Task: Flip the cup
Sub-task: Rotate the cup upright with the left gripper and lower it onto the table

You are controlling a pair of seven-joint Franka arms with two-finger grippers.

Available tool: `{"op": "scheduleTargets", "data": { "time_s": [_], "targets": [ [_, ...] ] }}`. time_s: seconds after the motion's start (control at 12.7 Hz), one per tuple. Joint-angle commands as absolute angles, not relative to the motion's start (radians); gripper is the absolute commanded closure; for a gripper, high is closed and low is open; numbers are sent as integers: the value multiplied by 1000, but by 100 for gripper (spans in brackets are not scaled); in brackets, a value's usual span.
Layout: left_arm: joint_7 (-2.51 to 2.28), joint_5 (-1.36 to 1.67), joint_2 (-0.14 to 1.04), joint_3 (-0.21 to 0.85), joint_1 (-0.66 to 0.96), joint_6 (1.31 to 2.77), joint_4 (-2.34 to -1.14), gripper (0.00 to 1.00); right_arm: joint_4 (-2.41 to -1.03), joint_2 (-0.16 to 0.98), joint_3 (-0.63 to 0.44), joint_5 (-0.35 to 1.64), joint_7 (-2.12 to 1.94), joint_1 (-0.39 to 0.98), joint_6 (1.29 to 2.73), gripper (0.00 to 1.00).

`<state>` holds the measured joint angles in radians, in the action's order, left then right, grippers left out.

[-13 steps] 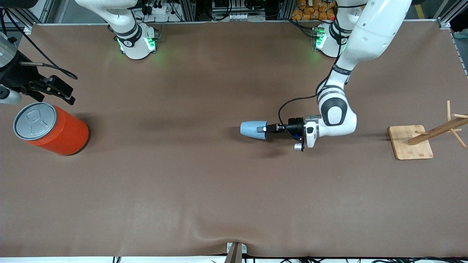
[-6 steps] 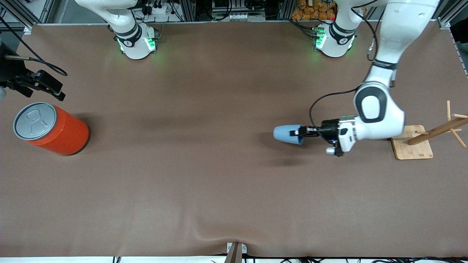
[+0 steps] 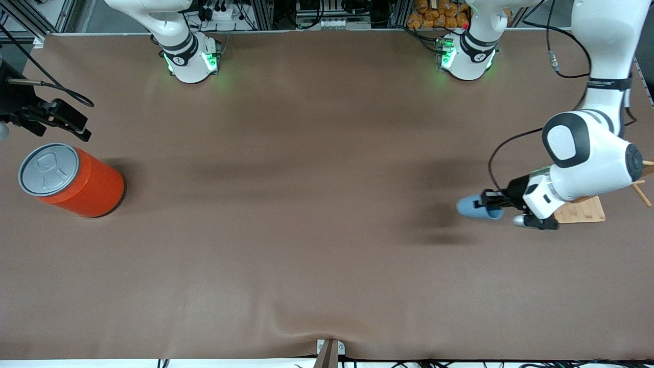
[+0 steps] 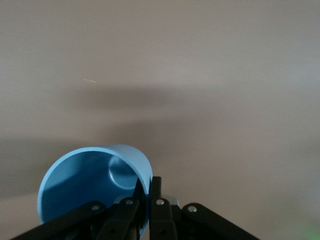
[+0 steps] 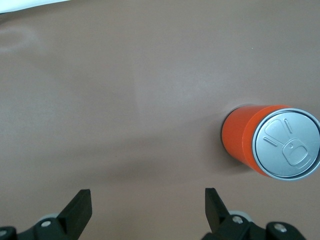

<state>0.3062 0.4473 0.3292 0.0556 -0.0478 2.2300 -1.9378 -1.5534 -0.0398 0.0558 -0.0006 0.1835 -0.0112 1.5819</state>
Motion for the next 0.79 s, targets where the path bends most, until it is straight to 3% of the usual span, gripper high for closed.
{"op": "scheduleTargets", "data": {
  "time_s": [0.0, 0.31, 0.55, 0.63, 0.71],
  "targets": [
    [278, 370, 328, 66, -60, 2369, -2000, 100, -1519, -23, 52, -15, 172, -6, 1560, 0],
    [182, 296, 337, 66, -14, 2508, -2089, 100, -1519, -25, 52, -37, 166, -2, 1511, 0],
    [80, 250, 339, 66, 11, 2533, -2111, 100, -1519, -25, 52, -37, 161, -2, 1508, 0],
    [80, 247, 344, 66, 9, 2530, -2105, 60, -1519, -25, 52, -37, 160, -3, 1508, 0],
    [78, 247, 345, 66, 9, 2526, -2099, 6, -1519, -25, 52, -37, 160, -5, 1508, 0]
  ]
}}
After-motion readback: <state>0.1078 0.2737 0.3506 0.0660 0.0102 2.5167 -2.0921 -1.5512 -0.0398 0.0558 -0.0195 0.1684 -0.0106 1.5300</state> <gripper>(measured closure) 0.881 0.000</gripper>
